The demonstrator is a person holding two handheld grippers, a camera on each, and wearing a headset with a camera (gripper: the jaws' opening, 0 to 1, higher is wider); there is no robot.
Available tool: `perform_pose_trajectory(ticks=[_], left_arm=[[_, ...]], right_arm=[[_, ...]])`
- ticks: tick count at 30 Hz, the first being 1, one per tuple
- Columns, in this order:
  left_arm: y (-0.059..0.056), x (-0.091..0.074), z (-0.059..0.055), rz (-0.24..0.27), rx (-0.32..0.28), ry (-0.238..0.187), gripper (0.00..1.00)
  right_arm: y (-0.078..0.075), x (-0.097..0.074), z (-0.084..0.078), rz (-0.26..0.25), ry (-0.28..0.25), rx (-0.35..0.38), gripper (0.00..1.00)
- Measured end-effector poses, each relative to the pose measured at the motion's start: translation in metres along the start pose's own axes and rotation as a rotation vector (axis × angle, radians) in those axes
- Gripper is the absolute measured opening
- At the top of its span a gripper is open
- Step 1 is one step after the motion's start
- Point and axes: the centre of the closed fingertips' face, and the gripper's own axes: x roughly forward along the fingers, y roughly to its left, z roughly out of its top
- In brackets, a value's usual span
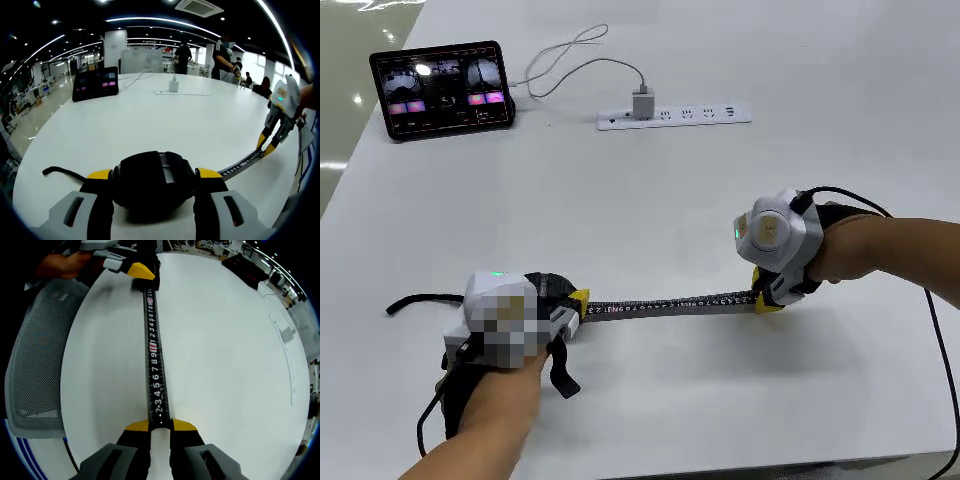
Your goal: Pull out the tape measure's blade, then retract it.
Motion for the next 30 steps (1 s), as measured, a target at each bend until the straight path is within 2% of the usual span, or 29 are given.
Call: perform_pose_trajectory(ticks=[7, 15, 23, 30], left_arm=[[-0.0002, 0.0002, -0.0003, 0.001, 0.000, 0.002, 0.61], [-0.0007, -0.0005, -0.0007, 0.001, 0.003, 0.003, 0.61], [-0.0005, 0.0009, -0.0004, 0.002, 0.007, 0.014, 0.61], [-0.0006, 0.0005, -0.0009, 0.001, 0.005, 0.018, 0.61]], right_arm=[[0.0003, 0.0008, 0.0012, -0.017, 0.010, 0.016, 0.10], [-0.0006, 0.0021, 0.0029, -0.009, 0.009, 0.028, 0.09], [0.0003, 0.0030, 0.0055, -0.006, -0.026, -0.001, 0.08], [0.0000, 0.0039, 0.0083, -0.002, -0.004, -0.010, 0.09]])
